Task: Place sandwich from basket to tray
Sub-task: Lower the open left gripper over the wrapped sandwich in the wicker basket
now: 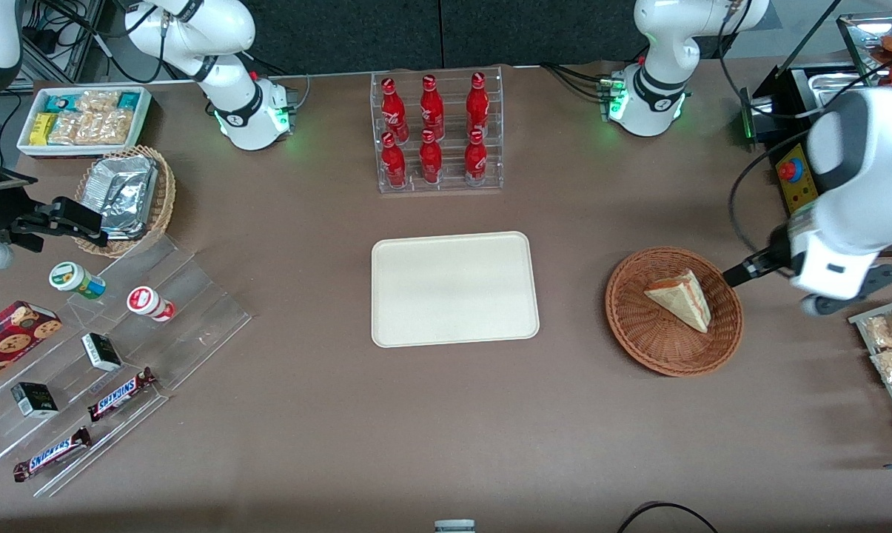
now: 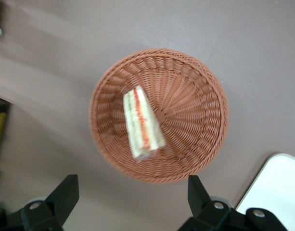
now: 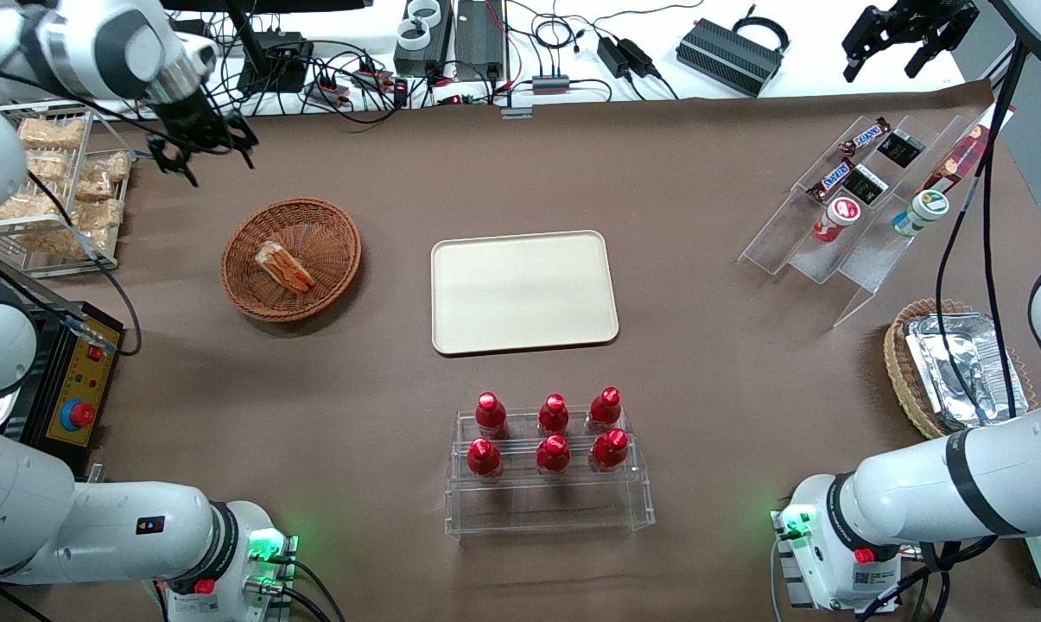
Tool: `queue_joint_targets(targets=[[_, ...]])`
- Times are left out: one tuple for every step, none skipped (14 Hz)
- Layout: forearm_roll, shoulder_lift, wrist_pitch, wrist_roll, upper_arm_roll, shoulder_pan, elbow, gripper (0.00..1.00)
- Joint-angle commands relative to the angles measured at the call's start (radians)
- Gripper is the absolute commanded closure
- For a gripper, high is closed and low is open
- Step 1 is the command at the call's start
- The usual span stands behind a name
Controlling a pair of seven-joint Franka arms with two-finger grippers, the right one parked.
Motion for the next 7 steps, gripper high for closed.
queue_joint_targets(targets=[[0.009, -0.016, 0.125, -0.159, 0.003, -0.02, -0.12, 0.0], [0.009, -0.018, 0.179, -0.225, 0.003, -0.022, -0.163, 0.0], [0.009, -0.021, 0.228, -0.291, 0.002, -0.022, -0.198, 0.0], [0.009, -0.018, 0.272, -0.342, 0.002, -0.024, -0.231, 0.0], [0.009, -0.018, 0.311, -0.367, 0.002, -0.027, -0.263, 0.0], [0.008, -0.021, 0.354, -0.379, 0.002, -0.028, -0.296, 0.0], [0.008, -0.018, 0.384, -0.408, 0.003, -0.028, -0.324, 0.0]])
